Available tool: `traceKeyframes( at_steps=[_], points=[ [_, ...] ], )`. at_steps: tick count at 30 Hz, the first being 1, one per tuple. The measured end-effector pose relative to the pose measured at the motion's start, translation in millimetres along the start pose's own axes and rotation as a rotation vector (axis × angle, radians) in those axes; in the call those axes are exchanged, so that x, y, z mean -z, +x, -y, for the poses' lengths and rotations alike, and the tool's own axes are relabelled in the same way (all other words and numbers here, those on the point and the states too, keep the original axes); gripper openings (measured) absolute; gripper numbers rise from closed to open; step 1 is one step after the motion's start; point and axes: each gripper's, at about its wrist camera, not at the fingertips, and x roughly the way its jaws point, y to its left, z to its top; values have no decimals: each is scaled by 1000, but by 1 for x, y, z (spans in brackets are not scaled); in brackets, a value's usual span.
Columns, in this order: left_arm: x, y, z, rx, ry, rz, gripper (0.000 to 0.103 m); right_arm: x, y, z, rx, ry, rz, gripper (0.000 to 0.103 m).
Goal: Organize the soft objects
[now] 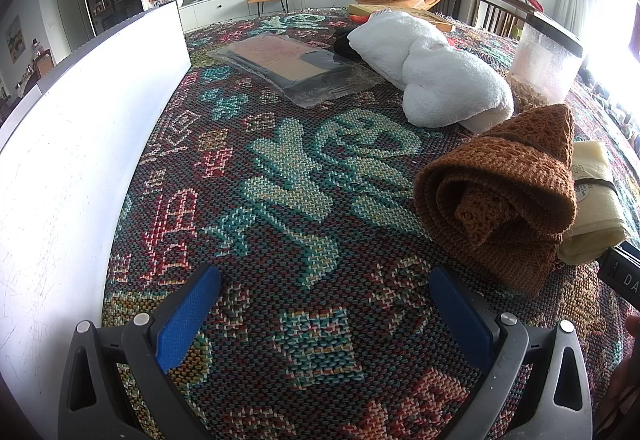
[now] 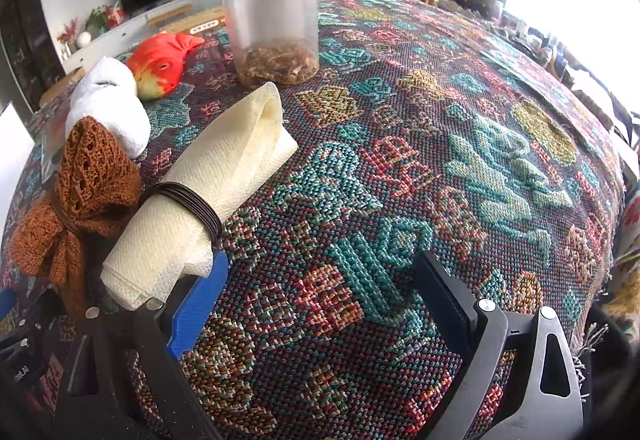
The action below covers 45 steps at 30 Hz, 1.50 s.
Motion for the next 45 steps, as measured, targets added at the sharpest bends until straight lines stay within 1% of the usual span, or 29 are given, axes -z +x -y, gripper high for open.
traceKeyframes(
  at_steps=[17,20,22,23,24,25,26,27,29,31,33,34,36,37,38,39,40,43,45],
  points=[
    [0,-1,0,1,-1,0,103,0,0,0,0,0,2,95],
    [0,-2,-2,16,-6,1,103,0,0,0,0,0,2,95],
    [0,-6,-6,65,-10,-8,103,0,0,0,-3,0,2,95],
    [0,-13,-10,108,-29,-12,103,0,0,0,-5,0,2,95],
    [-1,-23,-13,164,-54,4,103,0,0,0,-8,0,1,95],
    [-3,-35,-14,216,-68,39,103,0,0,0,-10,1,1,95],
    [-8,-45,-12,254,-64,74,103,-1,0,0,-12,3,0,95],
    [-16,-54,-7,282,-39,95,103,-1,0,1,-16,5,-1,95],
    [-37,-59,12,339,48,84,103,-2,-1,4,-37,20,1,95],
    [-58,-53,34,404,142,31,103,-3,-2,13,-75,53,6,95],
    [-72,-38,58,437,228,-38,103,-4,-5,20,-112,90,12,95],
    [-75,-30,70,431,274,-63,103,-4,-5,24,-127,107,15,94],
    [-79,-14,90,378,371,-95,103,-5,-5,30,-159,138,18,94],
    [-79,-8,97,346,404,-101,103,-6,-5,34,-176,155,20,94],
    [-79,0,98,321,414,-108,103,-7,-5,38,-193,174,21,94],
    [-79,6,97,308,400,-119,103,-8,-4,42,-211,194,24,94],
    [-79,11,92,313,368,-131,103,-9,-4,46,-229,215,26,94],
    [-77,18,68,393,216,-151,103,-11,-2,55,-266,263,32,94],
    [-74,20,59,427,145,-150,101,-12,-2,60,-280,291,33,94]
  ],
)
